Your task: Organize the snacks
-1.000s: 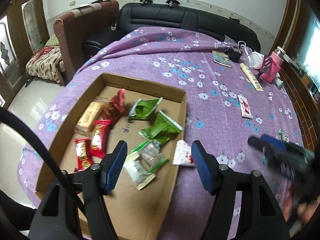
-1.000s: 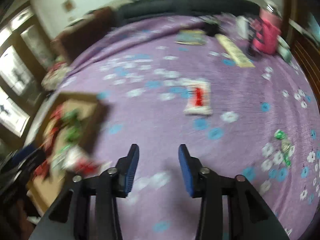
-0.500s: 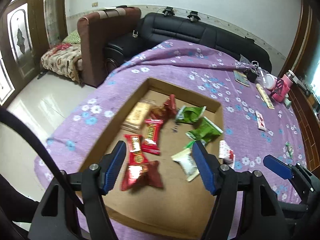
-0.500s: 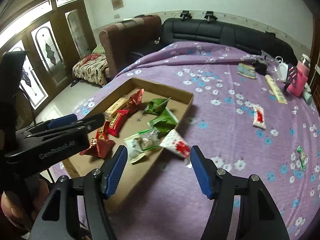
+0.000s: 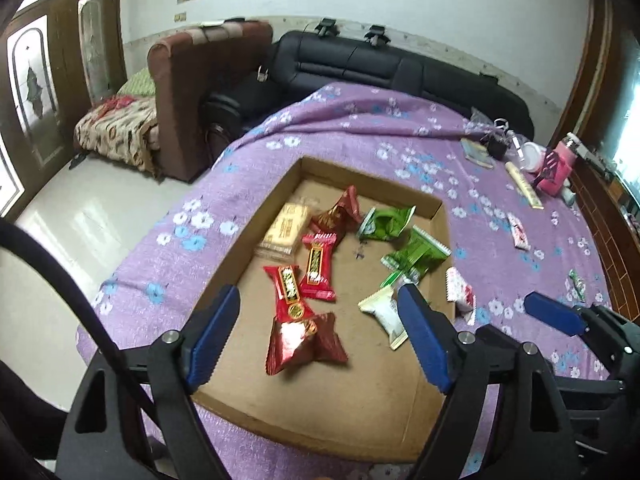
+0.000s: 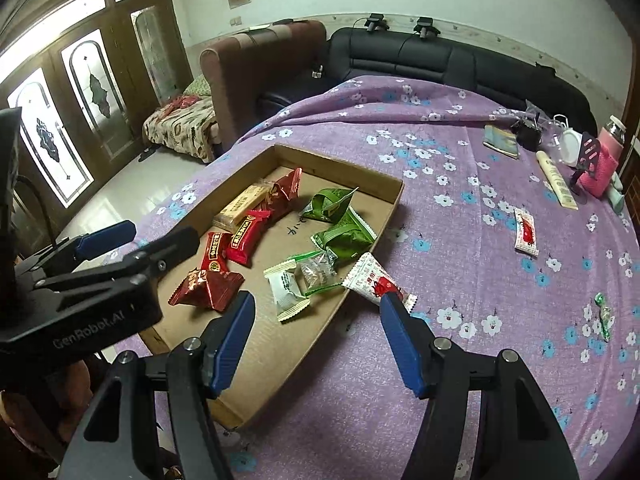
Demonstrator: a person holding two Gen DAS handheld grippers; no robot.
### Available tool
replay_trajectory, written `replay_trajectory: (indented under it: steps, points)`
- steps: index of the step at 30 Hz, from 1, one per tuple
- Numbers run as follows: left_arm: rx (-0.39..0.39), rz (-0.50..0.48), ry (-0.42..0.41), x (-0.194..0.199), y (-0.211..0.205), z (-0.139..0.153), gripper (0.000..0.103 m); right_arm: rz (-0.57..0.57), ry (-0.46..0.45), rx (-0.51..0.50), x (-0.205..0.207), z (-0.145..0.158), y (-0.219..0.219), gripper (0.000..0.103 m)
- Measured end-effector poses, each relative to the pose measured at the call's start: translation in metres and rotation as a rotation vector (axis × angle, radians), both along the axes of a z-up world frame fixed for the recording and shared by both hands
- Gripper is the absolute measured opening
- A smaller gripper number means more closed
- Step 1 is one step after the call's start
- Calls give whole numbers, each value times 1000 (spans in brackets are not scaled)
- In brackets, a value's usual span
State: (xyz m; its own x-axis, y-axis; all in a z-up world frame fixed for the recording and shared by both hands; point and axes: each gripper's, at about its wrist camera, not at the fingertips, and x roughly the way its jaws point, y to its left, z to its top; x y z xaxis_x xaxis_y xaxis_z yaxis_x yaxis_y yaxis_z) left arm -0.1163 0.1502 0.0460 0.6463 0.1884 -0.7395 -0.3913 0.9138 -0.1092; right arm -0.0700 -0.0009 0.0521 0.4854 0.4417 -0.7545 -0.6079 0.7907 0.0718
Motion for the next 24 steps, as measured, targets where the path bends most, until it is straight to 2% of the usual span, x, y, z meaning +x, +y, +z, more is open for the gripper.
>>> replay_trajectory:
  steps: [4,7,12,20,24]
  points:
    - [-41,11,24,-2,4,-6,81,3,-1,2,0,2,3,65]
    - [-28,54,11,-7,9,-4,81,9,-4,-3,0,3,5,65]
    - [-61,96,-14,-14,21,-4,81,15,-6,-10,0,3,8,65]
    - [-71,99,29,-11,32,-9,81,25,-5,-12,3,4,13,65]
    - [-79,71,42,-8,31,-10,81,32,-2,-15,4,3,14,65]
